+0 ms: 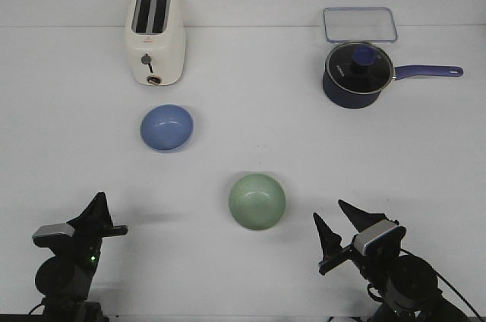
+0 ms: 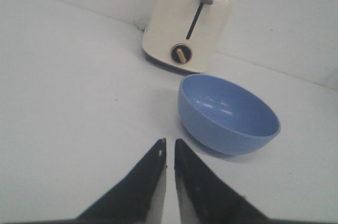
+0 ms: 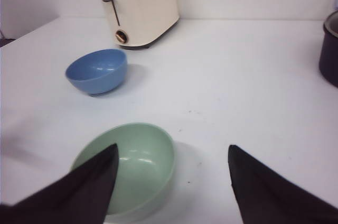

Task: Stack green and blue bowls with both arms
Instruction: 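Reach the left gripper forward to the rim of the blue bowl, then grasp the blue bowl rim with the left gripper and lift it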

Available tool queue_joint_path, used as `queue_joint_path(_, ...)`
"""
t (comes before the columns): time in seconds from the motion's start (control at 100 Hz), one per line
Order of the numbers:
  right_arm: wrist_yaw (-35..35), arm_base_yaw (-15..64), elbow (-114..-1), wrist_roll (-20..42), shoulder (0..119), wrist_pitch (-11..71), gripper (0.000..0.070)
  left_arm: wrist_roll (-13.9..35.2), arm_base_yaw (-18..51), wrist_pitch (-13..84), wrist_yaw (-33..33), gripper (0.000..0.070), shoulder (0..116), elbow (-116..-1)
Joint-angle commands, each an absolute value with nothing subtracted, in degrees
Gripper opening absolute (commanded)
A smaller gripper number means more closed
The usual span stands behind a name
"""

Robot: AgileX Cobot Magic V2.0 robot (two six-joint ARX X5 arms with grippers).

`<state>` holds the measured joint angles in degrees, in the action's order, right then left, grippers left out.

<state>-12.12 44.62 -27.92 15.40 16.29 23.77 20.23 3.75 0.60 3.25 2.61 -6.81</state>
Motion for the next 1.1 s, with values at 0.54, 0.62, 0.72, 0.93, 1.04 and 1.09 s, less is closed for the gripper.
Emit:
queue_joint_path(0.54,-12.21,45.1,-28.18,15.11,16.58,23.16,0.0427,14.15,3.81,19.35,-6.44,0.0435,73.1,-59.35)
queue_joint_path(0.62,-12.25,45.1,-28.18,15.11,16.56,23.16,0.0427,14.15,3.84,19.68,-7.4,0.0443,80.36,-62.85)
queue_joint_path(0.72,-12.23,45.1,-28.18,15.11,16.58,23.16,0.0427,14.13,4.05,19.38,-7.55,0.047,87.35,-66.0)
queue_joint_path(0.93,-12.27,45.1,-28.18,15.11,16.56,23.14,0.0427,14.17,4.29,16.84,-7.53,0.0461,95.42,-68.1)
queue_joint_path(1.04,-12.29,45.1,-28.18,15.11,16.58,23.16,0.0427,14.17,4.58,14.96,-7.51,0.0391,97.21,-68.1)
queue_joint_path(1.09,-12.29,45.1,-28.18,15.11,16.56,23.16,0.0427,14.17,4.69,14.28,-7.51,0.0335,97.86,-68.1)
